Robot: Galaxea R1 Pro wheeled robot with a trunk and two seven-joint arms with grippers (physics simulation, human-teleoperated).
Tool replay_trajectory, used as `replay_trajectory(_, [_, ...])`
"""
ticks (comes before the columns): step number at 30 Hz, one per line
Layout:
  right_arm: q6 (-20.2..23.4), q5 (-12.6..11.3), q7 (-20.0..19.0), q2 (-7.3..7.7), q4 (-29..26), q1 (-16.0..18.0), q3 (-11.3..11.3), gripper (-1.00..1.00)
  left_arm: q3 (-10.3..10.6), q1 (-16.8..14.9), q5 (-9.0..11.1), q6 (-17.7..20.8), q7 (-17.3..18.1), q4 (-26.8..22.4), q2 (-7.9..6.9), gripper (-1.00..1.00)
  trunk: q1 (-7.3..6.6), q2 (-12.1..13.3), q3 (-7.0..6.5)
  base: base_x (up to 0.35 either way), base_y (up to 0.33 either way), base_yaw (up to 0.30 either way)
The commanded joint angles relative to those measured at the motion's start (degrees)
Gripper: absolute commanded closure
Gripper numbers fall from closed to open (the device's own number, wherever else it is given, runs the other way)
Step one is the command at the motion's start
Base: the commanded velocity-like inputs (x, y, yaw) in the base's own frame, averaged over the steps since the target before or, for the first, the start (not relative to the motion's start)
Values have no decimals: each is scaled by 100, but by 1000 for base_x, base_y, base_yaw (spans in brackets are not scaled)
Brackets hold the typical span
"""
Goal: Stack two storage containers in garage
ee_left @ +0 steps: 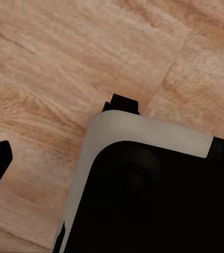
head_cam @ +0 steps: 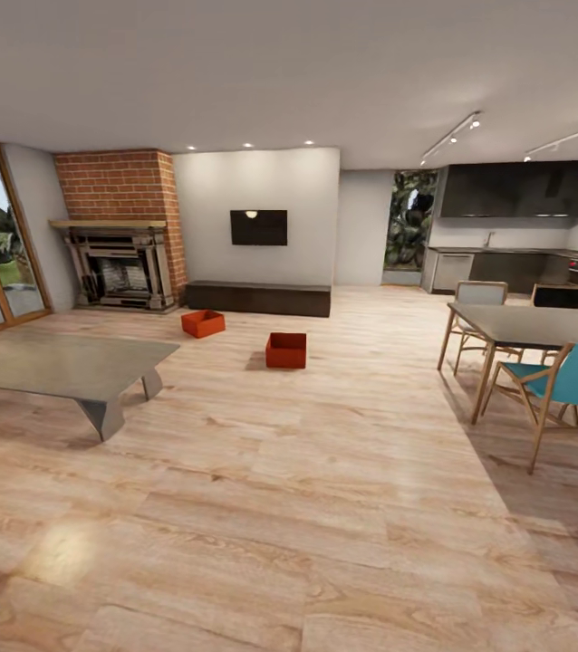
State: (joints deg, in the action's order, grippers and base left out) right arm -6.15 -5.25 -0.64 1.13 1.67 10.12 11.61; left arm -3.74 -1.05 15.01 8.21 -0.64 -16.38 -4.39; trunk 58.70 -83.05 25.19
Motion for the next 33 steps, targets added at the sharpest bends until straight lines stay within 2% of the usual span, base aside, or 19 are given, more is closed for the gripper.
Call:
replay_trajectory(1, [-37, -55, -7, 1, 18, 8, 47, -100, -22, 0, 37, 40, -7, -14, 2, -100, 3, -3, 6, 329, 0, 0])
replay_trajectory(12, [-67, -55, -6, 4, 18, 8, 43, -100, -22, 0, 33, 40, -7, 28, 0, -100, 3, -3, 6, 329, 0, -8])
replay_trajectory(21, [-60, -56, -6, -20, 18, 8, 45, -100, -22, 0, 30, 40, -6, 30, 0, -100, 3, -3, 6, 329, 0, -186])
replay_trajectory(33, [-28, -55, -5, -8, 18, 8, 46, -100, -22, 0, 31, 40, -7, 30, 0, -100, 3, -3, 6, 329, 0, -26])
